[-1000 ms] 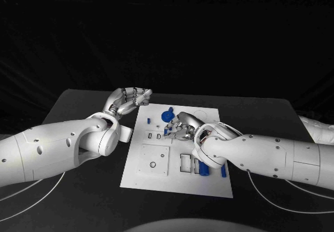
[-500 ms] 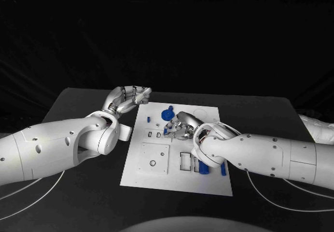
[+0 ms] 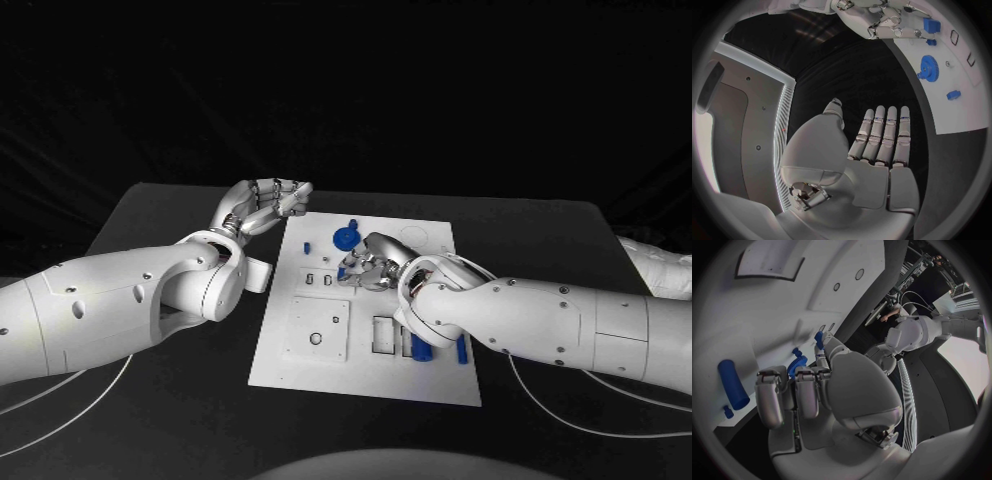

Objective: Assemble the parts on the task board

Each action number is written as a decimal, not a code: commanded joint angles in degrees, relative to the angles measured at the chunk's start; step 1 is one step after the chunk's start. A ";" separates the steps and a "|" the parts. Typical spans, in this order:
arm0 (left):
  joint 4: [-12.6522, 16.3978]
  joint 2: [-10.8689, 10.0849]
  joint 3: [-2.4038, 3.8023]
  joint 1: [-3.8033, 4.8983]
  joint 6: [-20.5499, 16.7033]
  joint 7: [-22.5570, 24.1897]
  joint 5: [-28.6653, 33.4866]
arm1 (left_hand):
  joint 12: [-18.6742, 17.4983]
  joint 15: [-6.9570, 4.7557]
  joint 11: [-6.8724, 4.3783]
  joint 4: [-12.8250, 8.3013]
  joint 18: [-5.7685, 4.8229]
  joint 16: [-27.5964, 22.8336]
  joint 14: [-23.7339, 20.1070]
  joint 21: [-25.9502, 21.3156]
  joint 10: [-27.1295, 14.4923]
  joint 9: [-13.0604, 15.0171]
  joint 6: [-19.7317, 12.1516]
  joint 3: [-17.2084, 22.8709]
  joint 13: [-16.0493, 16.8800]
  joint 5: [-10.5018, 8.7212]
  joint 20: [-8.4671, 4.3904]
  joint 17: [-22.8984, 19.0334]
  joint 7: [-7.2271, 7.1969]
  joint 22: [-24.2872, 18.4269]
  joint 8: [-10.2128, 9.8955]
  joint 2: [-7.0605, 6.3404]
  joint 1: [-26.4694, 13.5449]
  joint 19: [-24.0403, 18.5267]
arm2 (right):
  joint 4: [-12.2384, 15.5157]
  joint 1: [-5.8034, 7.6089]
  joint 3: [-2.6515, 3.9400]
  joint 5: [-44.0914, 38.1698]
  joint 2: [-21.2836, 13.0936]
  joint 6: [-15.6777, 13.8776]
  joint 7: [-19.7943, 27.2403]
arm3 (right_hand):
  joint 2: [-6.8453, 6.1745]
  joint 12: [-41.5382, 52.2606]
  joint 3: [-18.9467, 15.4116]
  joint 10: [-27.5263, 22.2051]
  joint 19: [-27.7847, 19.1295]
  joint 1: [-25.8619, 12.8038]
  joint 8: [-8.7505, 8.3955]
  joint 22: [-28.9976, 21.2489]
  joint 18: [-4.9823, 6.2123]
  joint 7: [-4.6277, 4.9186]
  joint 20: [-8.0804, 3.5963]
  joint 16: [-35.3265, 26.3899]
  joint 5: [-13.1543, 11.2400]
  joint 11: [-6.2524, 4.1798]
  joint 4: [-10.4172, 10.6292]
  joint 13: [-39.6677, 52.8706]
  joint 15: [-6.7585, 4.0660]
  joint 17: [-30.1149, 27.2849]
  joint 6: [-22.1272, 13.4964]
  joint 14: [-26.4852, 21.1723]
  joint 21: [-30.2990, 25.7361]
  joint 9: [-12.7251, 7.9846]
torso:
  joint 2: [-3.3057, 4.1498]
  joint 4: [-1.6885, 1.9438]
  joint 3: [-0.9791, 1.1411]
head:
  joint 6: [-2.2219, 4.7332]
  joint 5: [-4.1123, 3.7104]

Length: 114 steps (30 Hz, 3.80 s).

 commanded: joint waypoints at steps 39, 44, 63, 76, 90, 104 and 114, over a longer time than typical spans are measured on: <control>0.27 -0.15 0.06 0.09 -0.25 0.56 -0.29 | -0.19 -0.03 0.08 -0.22 0.81 -0.11 -0.26 -0.32 -0.45 0.11 -0.48 -0.17 0.08 0.34 -0.17 0.07 1.72 -0.10 0.43 0.78 0.12 -0.42 | -1.73 -0.50 -0.02 -0.59 1.66 2.19 0.62 | 0.03 -0.23 -0.72 6.03 6.00 -0.94 -0.64 15.10 -0.38 0.51 1.00 0.24 0.18 0.71 0.11 14.96 0.80 15.07 -0.57 6.08 0.26 -0.33 | -0.02 -0.01 -0.03 | -0.59 -0.36; 0.19 -0.03 0.06 0.09 -0.23 0.59 -0.29 | -0.19 -0.03 0.08 -0.22 0.81 -0.11 -0.26 -0.32 -0.45 0.11 -0.48 -0.17 0.08 0.34 -0.17 0.07 1.72 -0.10 0.43 0.78 0.12 -0.42 | -1.84 -0.52 -0.03 -0.58 1.78 2.84 0.44 | -0.06 -0.23 -0.82 6.03 6.00 -1.07 -0.76 15.10 -0.38 0.51 1.07 0.24 0.10 0.72 0.16 14.96 0.85 15.07 -0.72 6.08 0.26 -0.42 | -0.08 0.02 -0.06 | -0.58 -0.46; 0.10 0.10 0.13 0.10 -0.13 0.89 -0.44 | -0.18 -0.04 0.08 -0.23 0.81 -0.10 -0.26 -0.32 -0.45 0.14 -0.55 -0.23 0.10 0.41 -0.16 0.10 1.72 -0.13 0.55 0.95 0.36 -0.42 | -1.94 -0.59 -0.09 -1.32 1.86 3.39 -0.46 | -2.75 -0.23 -2.08 6.03 6.00 -1.01 -1.12 15.10 -0.38 1.45 1.77 0.24 -0.12 1.53 -0.97 14.96 1.41 15.07 -4.81 6.08 0.26 -1.89 | -0.03 -0.01 -0.09 | -0.40 -0.45; -0.01 0.13 0.15 0.11 -0.02 0.92 -0.49 | -0.18 -0.04 0.08 -0.23 0.81 -0.10 -0.26 -0.32 -0.45 0.14 -0.55 -0.23 0.10 0.41 -0.16 0.10 1.72 -0.13 0.55 0.95 0.36 -0.42 | -1.27 -0.66 -0.10 -1.66 1.45 2.33 -0.26 | -3.88 -0.23 -3.32 6.03 6.00 -2.55 -1.05 15.10 -0.38 3.08 2.89 0.24 -0.19 3.02 -0.69 14.96 2.80 15.07 -7.45 6.08 0.26 -2.39 | 0.01 -0.02 0.01 | -0.23 -0.55; 0.79 -0.76 0.16 1.24 0.50 -2.47 -3.06 | -0.02 -0.31 0.15 -0.17 1.10 0.75 1.08 1.83 -0.21 -0.02 -3.42 -1.81 0.33 0.59 -0.46 0.76 2.02 0.61 0.99 1.33 0.86 2.67 | 4.57 2.70 -0.03 0.55 -3.69 -9.97 8.56 | -5.32 -0.23 -5.84 6.03 6.00 -8.40 -0.82 15.10 -0.38 4.79 4.92 0.24 0.52 4.36 3.42 14.96 4.66 15.07 -14.55 6.08 0.26 -2.34 | -0.36 -0.31 0.36 | -0.01 0.33; 0.36 -0.64 0.07 6.90 9.97 -25.38 -21.80 | 36.38 -9.62 -7.20 0.00 0.86 32.61 36.62 24.19 34.02 0.54 -10.47 -2.54 39.00 2.17 -9.71 37.53 -3.52 12.79 8.27 -2.95 1.20 22.53 | 14.62 10.21 -0.09 14.05 -18.45 -3.38 10.78 | -0.49 -0.23 -5.68 6.03 6.00 -12.01 -0.38 15.10 -0.38 4.59 5.21 0.24 2.88 4.27 7.12 14.96 4.76 15.07 -12.91 6.08 0.26 -1.67 | -1.24 -0.72 1.04 | -0.38 1.96; -0.70 1.65 -0.02 11.37 30.93 -47.52 -34.52 | 60.92 -7.16 -5.12 0.07 -7.85 49.64 55.49 65.35 46.48 2.72 -4.85 -3.49 85.46 -0.74 -9.70 84.39 -2.00 74.16 15.83 -9.35 -7.99 46.52 | 14.46 10.23 -0.55 22.14 -22.55 -0.01 8.41 | -0.66 -0.23 -6.65 6.03 6.00 -13.11 -0.67 15.10 -0.38 4.96 5.30 0.24 3.74 4.71 7.96 14.96 4.98 15.07 -13.42 6.08 0.26 -1.67 | -1.78 -1.22 1.62 | -0.38 2.54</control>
